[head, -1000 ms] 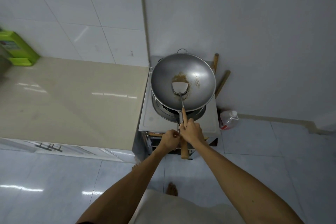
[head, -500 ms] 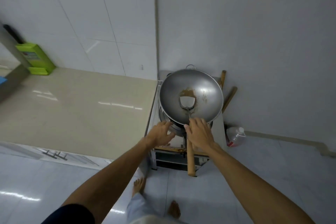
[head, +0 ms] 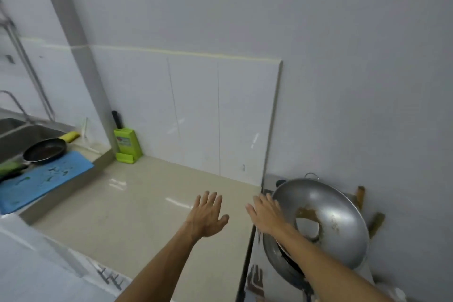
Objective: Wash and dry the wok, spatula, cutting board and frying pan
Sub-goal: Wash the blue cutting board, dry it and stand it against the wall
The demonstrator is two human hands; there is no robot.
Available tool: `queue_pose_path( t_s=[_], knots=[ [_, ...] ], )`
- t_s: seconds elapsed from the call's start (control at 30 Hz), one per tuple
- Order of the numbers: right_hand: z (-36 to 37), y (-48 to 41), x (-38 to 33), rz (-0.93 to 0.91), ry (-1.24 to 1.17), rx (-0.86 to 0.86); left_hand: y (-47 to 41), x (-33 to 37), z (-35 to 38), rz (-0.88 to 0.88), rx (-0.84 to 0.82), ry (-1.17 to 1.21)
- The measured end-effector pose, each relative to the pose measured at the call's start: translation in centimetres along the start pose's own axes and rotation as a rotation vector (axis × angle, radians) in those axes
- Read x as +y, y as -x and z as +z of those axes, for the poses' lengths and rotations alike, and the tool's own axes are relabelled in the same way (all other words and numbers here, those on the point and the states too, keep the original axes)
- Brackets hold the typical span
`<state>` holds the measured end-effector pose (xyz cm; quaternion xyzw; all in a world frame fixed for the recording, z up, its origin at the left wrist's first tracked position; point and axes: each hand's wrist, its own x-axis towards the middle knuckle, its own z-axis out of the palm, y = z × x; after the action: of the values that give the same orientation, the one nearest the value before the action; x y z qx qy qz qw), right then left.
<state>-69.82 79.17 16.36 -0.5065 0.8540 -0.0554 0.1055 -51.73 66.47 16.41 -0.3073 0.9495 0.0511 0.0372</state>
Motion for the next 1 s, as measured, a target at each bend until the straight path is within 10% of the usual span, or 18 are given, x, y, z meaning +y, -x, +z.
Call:
queue_pose_path(
  t_s=[0.37, 1.0],
  knots=[
    [-2.2, -10.7, -22.9, -0.124, 0.017, 0.034, 6.2, -25.3, -10.6, -0.12, 0.147, -0.071],
    [7.2, -23.3, -53.8, -0.27, 0.034, -0.099, 13.5, -57.4, -6.1, -0.399, 0.181, -0.012]
  ],
)
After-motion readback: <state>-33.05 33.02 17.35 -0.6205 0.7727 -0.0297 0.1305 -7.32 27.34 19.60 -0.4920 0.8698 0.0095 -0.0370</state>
